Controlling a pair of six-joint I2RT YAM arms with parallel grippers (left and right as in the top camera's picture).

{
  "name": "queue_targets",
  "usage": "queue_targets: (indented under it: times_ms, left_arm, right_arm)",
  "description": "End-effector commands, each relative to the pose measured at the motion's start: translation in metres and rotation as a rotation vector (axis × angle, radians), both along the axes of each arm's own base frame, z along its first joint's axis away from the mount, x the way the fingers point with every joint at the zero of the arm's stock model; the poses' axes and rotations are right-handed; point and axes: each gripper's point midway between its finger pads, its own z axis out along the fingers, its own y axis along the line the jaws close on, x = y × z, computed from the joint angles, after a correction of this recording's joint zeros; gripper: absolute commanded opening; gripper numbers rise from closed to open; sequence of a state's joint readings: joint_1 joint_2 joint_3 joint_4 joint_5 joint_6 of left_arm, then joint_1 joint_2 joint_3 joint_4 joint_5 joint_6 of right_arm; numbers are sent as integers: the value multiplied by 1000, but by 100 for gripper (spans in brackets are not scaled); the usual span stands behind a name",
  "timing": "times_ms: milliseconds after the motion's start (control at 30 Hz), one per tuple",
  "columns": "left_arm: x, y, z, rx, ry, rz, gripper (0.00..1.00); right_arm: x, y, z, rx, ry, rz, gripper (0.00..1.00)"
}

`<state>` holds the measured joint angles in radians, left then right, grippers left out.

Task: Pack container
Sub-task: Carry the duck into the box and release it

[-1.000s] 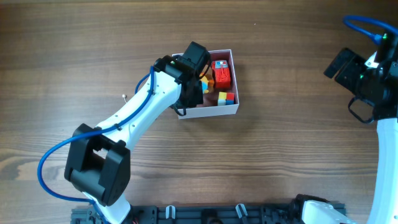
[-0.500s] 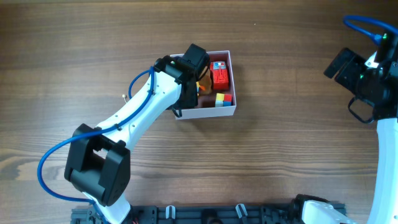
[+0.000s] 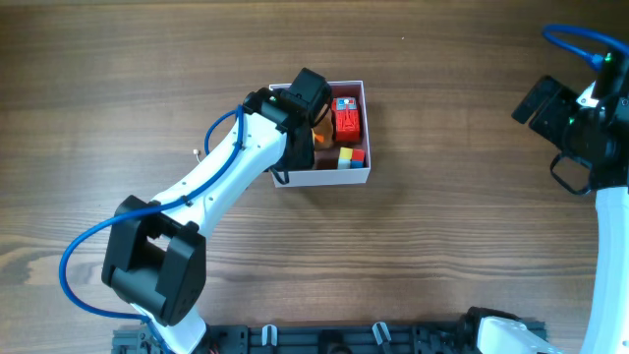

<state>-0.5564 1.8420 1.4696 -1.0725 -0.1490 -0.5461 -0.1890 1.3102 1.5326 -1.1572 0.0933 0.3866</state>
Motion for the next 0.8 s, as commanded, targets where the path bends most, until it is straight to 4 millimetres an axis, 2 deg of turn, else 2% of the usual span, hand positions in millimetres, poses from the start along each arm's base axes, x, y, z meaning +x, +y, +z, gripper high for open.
queue_targets:
  times_ms: [0, 100, 300, 433, 533, 633, 767]
  left_arm:
    - [-5, -9, -2, -55, 31, 2, 56]
    - [-7, -17, -1, -93, 44, -37, 53]
    - [-3, -17, 12, -111, 7, -38, 53]
    - [1, -20, 36, -138, -45, -59, 53]
    - [3, -14, 59, -126, -99, -86, 55]
    - [5, 18, 85, -18, -178, -42, 62]
    - [-2, 62, 99, 53, -172, 41, 71]
  right_arm:
    - [3, 1, 1, -3, 0, 18, 100]
    - [3, 1, 1, -3, 0, 18, 100]
    - [3, 1, 1, -3, 0, 18, 100]
    - [3, 1, 1, -3, 0, 18, 100]
    - [3, 1, 1, -3, 0, 18, 100]
    - [3, 1, 1, -3, 0, 18, 100]
    - [3, 1, 1, -3, 0, 18, 100]
